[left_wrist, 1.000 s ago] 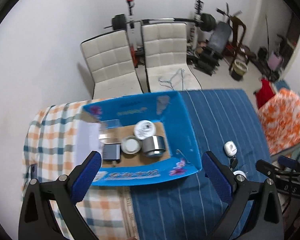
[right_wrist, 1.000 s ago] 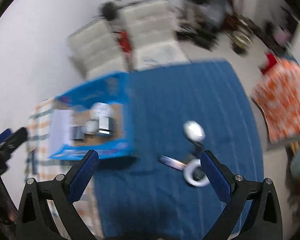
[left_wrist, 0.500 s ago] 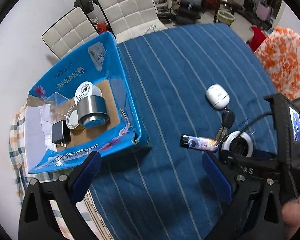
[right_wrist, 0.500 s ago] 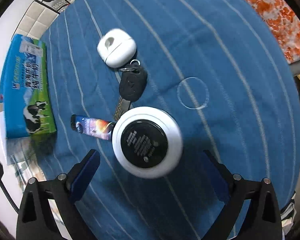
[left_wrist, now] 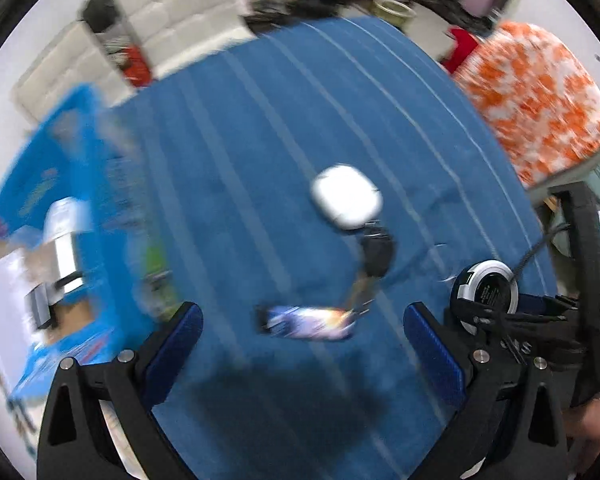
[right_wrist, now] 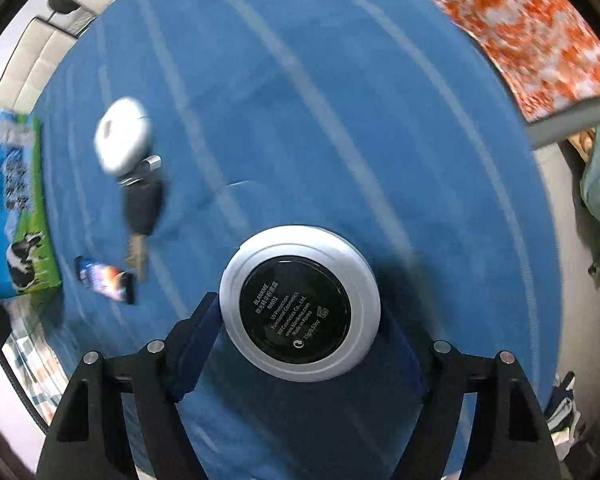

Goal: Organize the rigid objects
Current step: 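Grasp the white-rimmed black puck with the right tool, then grasp the black key fob with keys with the left tool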

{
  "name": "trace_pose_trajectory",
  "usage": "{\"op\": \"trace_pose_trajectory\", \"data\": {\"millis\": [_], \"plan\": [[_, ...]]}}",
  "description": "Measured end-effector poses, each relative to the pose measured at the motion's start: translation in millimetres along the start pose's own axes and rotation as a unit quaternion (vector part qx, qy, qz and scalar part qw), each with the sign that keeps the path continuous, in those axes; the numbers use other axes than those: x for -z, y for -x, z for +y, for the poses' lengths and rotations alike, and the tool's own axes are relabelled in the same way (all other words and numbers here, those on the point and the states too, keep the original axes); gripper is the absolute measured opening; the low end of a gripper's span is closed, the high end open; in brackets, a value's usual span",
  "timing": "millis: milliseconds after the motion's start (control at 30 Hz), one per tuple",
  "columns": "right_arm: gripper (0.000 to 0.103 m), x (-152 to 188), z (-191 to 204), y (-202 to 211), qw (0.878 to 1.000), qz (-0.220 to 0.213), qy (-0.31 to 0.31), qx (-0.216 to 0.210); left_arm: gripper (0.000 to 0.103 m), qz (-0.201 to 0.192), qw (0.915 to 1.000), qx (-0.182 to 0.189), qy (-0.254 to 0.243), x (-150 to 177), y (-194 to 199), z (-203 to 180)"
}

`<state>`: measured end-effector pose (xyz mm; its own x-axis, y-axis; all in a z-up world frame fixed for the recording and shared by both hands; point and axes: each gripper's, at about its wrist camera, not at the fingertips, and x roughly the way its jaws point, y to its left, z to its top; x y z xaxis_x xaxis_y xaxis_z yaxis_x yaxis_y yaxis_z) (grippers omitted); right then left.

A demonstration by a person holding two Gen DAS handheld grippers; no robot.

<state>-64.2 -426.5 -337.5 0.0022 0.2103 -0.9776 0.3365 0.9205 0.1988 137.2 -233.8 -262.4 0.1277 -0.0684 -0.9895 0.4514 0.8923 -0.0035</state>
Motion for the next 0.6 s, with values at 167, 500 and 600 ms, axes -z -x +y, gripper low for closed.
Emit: {"op": "trace_pose_trajectory", "data": {"millis": [167, 500, 600], "plan": [[0.08, -15.0, -34.2, 13.9, 1.0, -0.006, -0.001, 0.016, 0.09, 0.042, 0.9975, 0.045, -0.036, -24.7, -44.4, -26.2], [0.081, -28.3, -47.7, 5.6, 0.999, -0.012, 0.004, 0.043, 0.056, 0.051, 0.9925, 0.013, -0.111, -29.2, -81.0, -58.9], [0.081, -27.7, -41.7, 5.2, 0.998, -0.011, 0.01, 0.056, 0.024, 0.039, 0.9931, 0.024, -0.108, -26.4, -75.7, -58.1]]}}
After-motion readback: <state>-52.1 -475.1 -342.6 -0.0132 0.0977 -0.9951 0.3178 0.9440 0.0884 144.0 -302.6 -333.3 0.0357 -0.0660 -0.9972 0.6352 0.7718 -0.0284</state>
